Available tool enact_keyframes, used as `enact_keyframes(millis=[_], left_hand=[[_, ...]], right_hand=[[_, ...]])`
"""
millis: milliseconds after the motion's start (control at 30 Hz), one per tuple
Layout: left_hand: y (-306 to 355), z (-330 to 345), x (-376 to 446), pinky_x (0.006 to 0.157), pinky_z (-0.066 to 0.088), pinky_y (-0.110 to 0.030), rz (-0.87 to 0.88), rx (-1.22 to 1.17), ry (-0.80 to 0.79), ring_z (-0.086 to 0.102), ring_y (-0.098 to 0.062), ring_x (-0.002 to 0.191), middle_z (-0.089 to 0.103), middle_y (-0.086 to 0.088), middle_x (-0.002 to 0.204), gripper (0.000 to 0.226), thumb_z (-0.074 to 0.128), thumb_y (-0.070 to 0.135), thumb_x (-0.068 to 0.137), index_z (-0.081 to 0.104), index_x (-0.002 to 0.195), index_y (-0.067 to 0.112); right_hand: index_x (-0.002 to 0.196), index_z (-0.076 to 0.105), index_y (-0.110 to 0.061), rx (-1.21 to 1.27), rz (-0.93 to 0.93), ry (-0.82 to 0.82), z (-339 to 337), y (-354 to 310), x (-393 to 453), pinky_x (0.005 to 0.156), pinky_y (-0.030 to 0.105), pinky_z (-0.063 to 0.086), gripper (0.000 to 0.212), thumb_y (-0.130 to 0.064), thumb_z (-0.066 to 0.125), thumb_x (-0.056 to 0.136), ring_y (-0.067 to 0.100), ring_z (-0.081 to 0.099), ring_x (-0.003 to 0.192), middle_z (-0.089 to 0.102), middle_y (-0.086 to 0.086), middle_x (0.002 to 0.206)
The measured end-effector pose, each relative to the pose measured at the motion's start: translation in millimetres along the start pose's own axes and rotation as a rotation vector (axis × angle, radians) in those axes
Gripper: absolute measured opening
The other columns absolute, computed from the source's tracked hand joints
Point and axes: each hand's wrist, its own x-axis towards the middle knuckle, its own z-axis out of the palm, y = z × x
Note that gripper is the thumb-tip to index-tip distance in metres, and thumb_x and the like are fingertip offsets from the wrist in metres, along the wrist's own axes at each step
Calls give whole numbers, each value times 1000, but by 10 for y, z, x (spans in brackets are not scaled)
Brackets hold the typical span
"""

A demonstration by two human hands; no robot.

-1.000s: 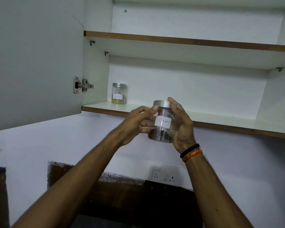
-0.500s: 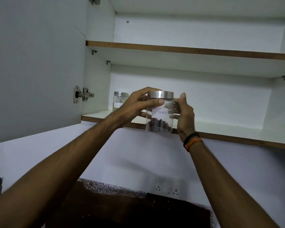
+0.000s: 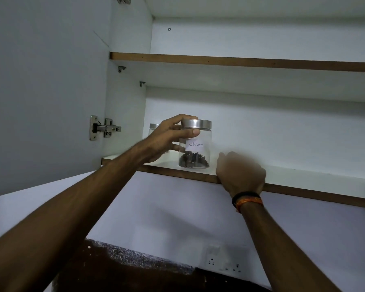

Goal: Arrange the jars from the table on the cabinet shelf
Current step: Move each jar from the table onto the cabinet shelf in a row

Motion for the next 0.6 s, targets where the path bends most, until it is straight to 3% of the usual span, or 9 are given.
enact_keyframes(millis=[100, 200, 333, 467, 600], left_hand=[[-148, -93, 124, 69, 56, -29, -27, 11, -4, 73, -18, 94, 72, -4, 108, 44, 74, 26, 87, 60, 128, 23], [-306, -175, 233, 75, 58, -34, -55, 5, -6, 72, -21, 97, 71, -8, 112, 46, 75, 28, 84, 60, 127, 23], [-495, -286, 363, 85, 59, -40, -76, 16, 13, 69, -26, 107, 69, -5, 118, 46, 74, 28, 83, 59, 127, 24], [-579, -402, 492, 80, 59, -31, -25, 124, 33, 66, -21, 109, 64, -2, 123, 40, 75, 20, 87, 64, 125, 24], [-627, -532, 665, 91, 58, -39, 48, 355, 106, 64, -24, 114, 64, -4, 127, 40, 79, 19, 84, 68, 122, 17]], right_hand=[[72, 74, -23, -25, -5, 58, 36, -3, -1, 55, 21, 27, 34, -46, 56, 89, 21, 59, 50, 66, -3, 57], [67, 72, -21, -35, -2, 99, 59, 6, 3, 54, 20, 25, 28, -39, 61, 86, 19, 43, 45, 62, -1, 52], [65, 70, -19, -20, -31, 136, 90, 14, -4, 54, 18, 20, 31, -36, 55, 86, 15, 34, 47, 60, 0, 50], [60, 66, -17, -33, -47, 175, 79, -5, -14, 55, 15, 9, 38, -37, 45, 84, 16, 30, 45, 55, 0, 46], [58, 63, -17, -20, -68, 191, 74, 2, -23, 56, 15, 6, 36, -34, 45, 85, 16, 28, 44, 51, -1, 45]])
